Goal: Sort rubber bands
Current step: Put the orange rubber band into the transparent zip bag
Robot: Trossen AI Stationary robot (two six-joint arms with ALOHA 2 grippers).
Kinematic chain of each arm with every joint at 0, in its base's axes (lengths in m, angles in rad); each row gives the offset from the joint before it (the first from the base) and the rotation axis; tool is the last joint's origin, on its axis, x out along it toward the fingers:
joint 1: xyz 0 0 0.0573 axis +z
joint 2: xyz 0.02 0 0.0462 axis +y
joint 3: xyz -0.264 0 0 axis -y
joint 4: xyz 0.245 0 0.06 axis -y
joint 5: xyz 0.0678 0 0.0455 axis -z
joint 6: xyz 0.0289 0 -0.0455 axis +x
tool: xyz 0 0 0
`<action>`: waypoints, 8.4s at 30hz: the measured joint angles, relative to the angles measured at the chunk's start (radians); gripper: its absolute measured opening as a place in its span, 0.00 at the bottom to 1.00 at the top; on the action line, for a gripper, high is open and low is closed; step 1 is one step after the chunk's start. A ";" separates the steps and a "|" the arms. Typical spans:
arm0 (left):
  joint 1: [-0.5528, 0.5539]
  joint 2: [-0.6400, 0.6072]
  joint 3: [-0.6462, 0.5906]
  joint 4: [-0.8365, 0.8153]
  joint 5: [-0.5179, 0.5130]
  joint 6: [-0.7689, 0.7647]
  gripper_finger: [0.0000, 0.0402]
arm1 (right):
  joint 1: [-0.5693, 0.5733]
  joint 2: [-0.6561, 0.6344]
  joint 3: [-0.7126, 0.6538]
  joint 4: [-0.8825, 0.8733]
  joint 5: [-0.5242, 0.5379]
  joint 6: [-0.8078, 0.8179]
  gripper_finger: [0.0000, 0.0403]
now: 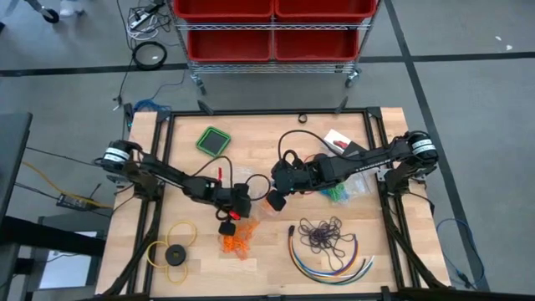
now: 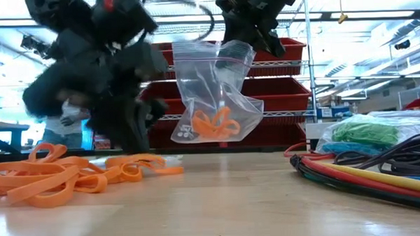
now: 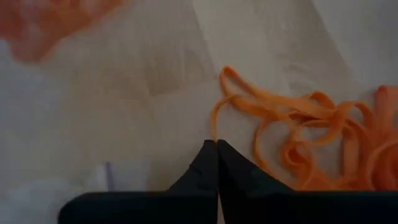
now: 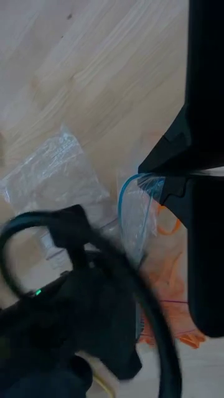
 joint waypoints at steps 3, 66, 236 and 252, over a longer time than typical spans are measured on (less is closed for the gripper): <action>-0.007 -0.072 0.028 -0.017 -0.001 0.027 0.00 | 0.000 0.000 0.000 -0.004 0.000 0.000 0.00; -0.214 -0.329 0.157 -0.461 -0.186 -0.020 0.53 | 0.002 0.000 0.000 0.016 -0.027 0.011 0.00; -0.182 -0.187 -0.277 0.263 0.115 -0.125 0.02 | -0.001 0.000 0.000 0.055 -0.055 0.009 0.00; -0.174 -0.373 -0.132 -0.118 -0.080 0.053 0.00 | -0.001 0.000 0.000 0.055 -0.056 0.008 0.00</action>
